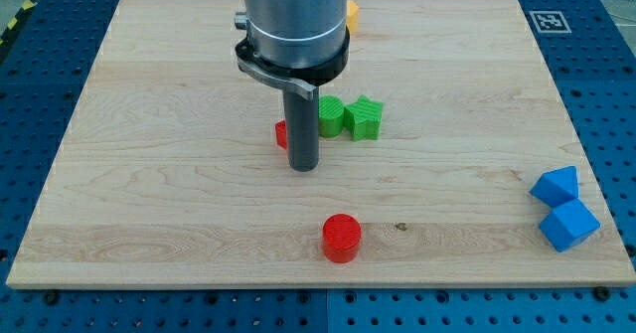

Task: Place the red star left to the green circle to form a horizontal line

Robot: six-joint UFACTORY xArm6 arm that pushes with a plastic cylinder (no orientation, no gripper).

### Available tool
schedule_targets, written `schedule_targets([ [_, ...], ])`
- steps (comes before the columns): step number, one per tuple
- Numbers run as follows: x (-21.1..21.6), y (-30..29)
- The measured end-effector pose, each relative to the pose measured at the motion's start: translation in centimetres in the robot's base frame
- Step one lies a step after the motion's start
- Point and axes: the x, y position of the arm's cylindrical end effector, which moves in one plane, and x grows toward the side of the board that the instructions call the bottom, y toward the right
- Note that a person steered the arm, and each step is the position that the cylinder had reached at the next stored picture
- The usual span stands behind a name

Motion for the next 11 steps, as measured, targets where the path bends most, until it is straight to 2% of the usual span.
schedule_targets([
  [4,0.3,-1.8],
  [6,-2.1,-1.1],
  [8,-2.1,-3.0],
  [11,-3.3,-3.0],
])
